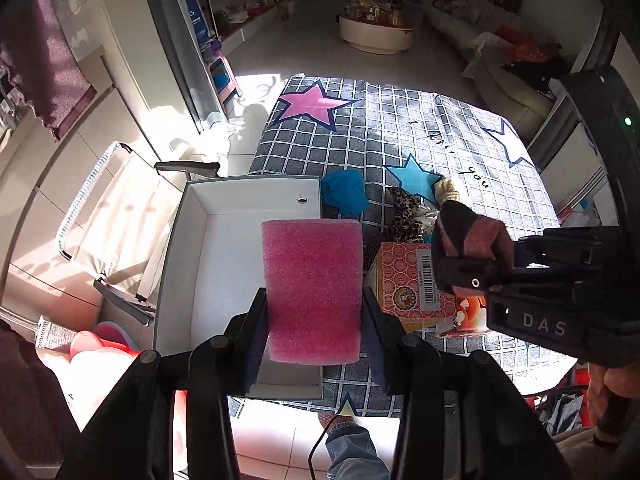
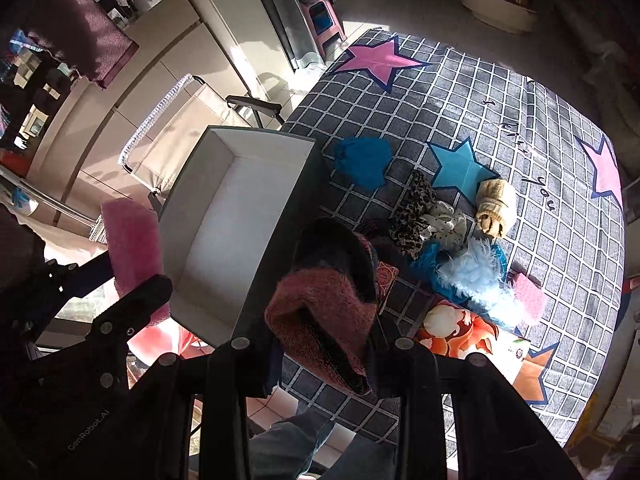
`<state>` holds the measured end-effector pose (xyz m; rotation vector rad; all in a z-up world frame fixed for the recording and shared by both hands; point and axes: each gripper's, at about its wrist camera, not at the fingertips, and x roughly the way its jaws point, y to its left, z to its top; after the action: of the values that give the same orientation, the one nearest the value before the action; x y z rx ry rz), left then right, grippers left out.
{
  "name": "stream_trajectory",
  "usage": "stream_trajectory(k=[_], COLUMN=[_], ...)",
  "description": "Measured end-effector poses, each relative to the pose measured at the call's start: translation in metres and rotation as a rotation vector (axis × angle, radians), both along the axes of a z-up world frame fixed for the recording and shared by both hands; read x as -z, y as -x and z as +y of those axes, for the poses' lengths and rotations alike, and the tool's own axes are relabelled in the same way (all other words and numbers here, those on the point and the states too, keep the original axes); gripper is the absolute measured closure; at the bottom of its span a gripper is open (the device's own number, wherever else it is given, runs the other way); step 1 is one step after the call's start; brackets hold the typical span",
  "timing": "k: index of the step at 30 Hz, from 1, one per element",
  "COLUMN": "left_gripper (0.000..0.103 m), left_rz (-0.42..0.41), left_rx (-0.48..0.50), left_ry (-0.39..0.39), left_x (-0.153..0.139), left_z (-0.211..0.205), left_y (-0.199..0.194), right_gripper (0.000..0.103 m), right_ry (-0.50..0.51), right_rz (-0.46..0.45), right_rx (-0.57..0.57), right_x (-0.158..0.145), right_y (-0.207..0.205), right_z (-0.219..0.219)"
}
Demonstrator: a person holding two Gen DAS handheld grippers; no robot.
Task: Organize soft objects
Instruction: 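Lift the pink sponge and pink-black sock and carry both over the white box, then lower the sponge and sock into the white box and open both tools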
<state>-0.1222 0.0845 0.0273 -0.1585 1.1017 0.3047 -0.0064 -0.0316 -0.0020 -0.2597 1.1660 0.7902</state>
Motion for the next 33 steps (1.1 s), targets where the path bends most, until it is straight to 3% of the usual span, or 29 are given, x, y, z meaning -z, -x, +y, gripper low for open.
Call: stream_trajectory(k=[12,33], left_gripper=[0.056,0.056], left_rz=[0.076,0.123], left_rx=[-0.210,-0.270], left_ry=[-0.007,-0.008], left_x=[0.026,0.047], left_z=[0.044,0.063], left_y=[0.018,0.009], right_gripper=[0.069,0.069], right_ry=[-0.017,0.019], right_rz=[-0.004,0.040], right_rx=[-0.204,-0.252], right_x=[-0.010,0.005], right_y=[0.016,-0.003], right_z=[0.084,0.120])
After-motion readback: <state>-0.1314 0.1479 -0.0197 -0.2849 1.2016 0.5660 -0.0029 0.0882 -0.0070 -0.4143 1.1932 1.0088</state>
